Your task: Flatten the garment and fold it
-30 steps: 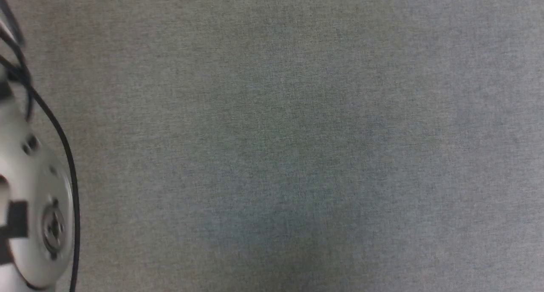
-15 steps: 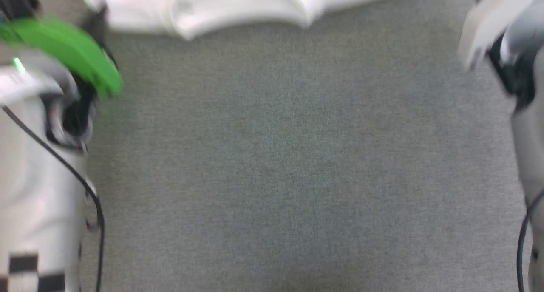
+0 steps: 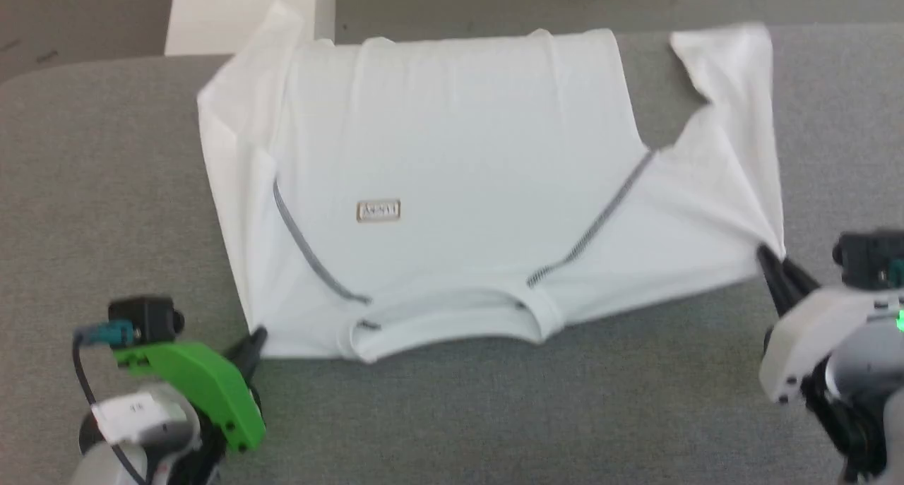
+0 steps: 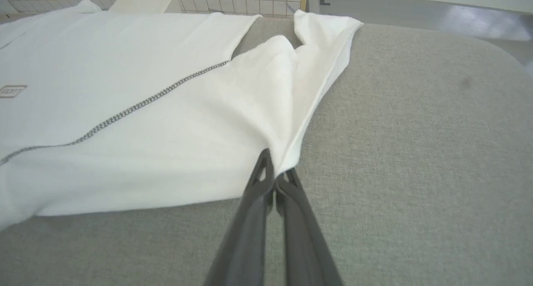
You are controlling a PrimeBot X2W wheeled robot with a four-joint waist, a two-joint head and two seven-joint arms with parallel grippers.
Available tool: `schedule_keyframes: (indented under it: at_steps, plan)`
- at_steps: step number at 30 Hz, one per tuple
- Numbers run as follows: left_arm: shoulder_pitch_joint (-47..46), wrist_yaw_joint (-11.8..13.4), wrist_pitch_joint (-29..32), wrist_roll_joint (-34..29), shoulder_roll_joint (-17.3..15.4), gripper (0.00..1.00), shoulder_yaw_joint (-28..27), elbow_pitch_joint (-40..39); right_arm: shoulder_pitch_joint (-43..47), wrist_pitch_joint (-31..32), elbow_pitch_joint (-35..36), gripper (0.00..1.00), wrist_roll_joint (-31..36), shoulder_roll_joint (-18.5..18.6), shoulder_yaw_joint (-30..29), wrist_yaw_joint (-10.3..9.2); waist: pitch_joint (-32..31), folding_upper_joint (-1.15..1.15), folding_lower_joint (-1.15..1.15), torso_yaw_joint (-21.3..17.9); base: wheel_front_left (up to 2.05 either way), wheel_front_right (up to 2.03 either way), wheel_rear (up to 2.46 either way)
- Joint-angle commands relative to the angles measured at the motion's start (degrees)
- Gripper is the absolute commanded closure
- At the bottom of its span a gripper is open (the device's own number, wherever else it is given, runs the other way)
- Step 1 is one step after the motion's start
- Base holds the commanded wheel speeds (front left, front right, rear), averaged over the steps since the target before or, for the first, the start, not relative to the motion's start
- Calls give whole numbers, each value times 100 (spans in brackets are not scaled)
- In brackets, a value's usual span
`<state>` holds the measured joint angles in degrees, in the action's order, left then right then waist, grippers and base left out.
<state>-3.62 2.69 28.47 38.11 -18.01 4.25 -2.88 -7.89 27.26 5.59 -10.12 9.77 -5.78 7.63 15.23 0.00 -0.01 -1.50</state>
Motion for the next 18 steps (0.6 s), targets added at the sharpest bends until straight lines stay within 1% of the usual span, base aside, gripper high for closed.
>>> schedule_keyframes:
  at_steps: [1, 4, 8, 13, 18]
  plan:
    - [271, 87, 62, 15, -47, 100, -21, -99, 233, 71, 180, 100, 66, -88, -129, -14, -366, 0, 1, 162, 0, 0, 0]
    - [779, 216, 202, 36, -9, 100, 43, -402, 791, 274, 567, 100, 172, -359, -357, -14, -447, 0, 1, 193, 0, 0, 0]
    - [1315, 319, 388, 78, 5, 100, 135, -631, 1366, 585, 806, 100, 310, -573, -606, -14, -560, 0, 1, 244, 0, 0, 0]
    - [1785, 405, 574, 158, 104, 100, 309, -677, 1978, 1035, 784, 100, 420, -678, -960, -14, -709, 0, 1, 333, 0, 0, 0]
    - [1968, 377, 545, 208, 201, 100, 421, -537, 2288, 1223, 518, 100, 224, -687, -1107, -14, -786, 0, 1, 376, 0, 0, 0]
